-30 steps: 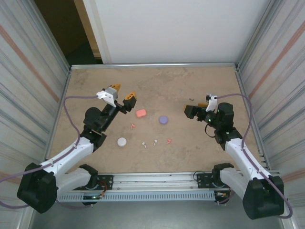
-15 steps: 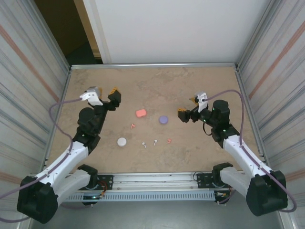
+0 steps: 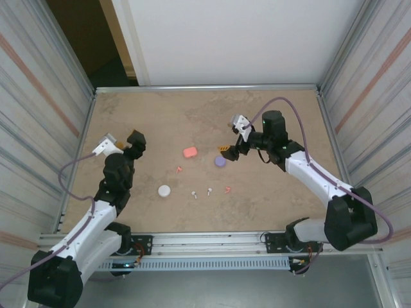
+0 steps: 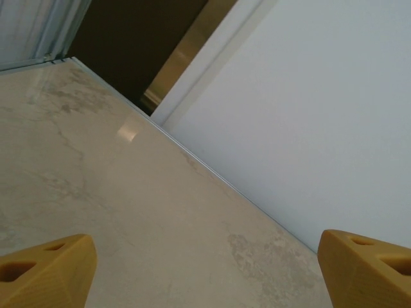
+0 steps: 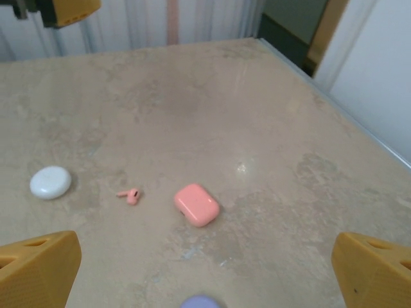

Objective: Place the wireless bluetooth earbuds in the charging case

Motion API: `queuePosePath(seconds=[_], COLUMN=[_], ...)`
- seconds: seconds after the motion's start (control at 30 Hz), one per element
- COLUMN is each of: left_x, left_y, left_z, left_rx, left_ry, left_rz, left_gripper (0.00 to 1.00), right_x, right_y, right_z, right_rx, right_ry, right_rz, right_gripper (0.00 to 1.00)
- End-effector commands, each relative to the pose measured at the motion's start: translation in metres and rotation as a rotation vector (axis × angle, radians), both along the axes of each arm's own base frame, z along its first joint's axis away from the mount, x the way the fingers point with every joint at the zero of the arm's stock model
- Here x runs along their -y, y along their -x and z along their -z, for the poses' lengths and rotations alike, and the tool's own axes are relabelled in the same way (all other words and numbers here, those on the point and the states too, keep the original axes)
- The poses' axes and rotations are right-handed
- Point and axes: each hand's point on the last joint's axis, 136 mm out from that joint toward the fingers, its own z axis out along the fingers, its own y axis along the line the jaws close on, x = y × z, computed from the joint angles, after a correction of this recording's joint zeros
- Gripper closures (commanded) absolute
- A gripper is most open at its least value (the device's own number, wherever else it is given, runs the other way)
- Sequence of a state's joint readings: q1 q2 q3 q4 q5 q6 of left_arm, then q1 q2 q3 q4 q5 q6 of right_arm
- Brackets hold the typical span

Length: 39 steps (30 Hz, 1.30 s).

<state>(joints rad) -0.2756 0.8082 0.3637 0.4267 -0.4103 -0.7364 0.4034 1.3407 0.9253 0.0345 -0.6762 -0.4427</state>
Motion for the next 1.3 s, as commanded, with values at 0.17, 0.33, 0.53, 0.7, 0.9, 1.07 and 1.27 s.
queuePosePath(seconds=[0.17,0.33,0.53,0.7,0.9,1.07,1.27], left_x=[-0.027,-0.028,-0.032,-0.033,-0.034,-0.034,-0.034], left_y=[0.008,0.006,0.006,0.006,0.005,0.005,0.004], left_z=[0.020,0.028,0.037,0.040,0.044,0.044,0.045], left_rx=[-0.051,-0.073,-0.109,-0.123,-0.134,-0.137,-0.139], left_ry=[0.088,0.113,0.144,0.163,0.169,0.169,0.170], left_rz=[-0.160,-0.174,-0.204,-0.217,-0.222,-0.224,-0.223], left_gripper=[0.11,0.11,0.12,0.11,0.12,0.12,0.12], right_x=[-0.035,-0.057,-0.079,-0.090,-0.098,-0.106,-0.114], right_y=[0.010,-0.002,-0.015,-0.029,-0.040,-0.047,-0.052], right_z=[0.031,0.061,0.096,0.124,0.149,0.167,0.182], right_rx=[0.067,0.034,-0.039,-0.067,-0.122,-0.124,-0.141], right_ry=[0.155,0.234,0.320,0.396,0.475,0.545,0.594], right_rz=[-0.299,-0.371,-0.425,-0.434,-0.446,-0.450,-0.457], right_gripper=[0.01,0.01,0.01,0.01,0.03,0.05,0.05])
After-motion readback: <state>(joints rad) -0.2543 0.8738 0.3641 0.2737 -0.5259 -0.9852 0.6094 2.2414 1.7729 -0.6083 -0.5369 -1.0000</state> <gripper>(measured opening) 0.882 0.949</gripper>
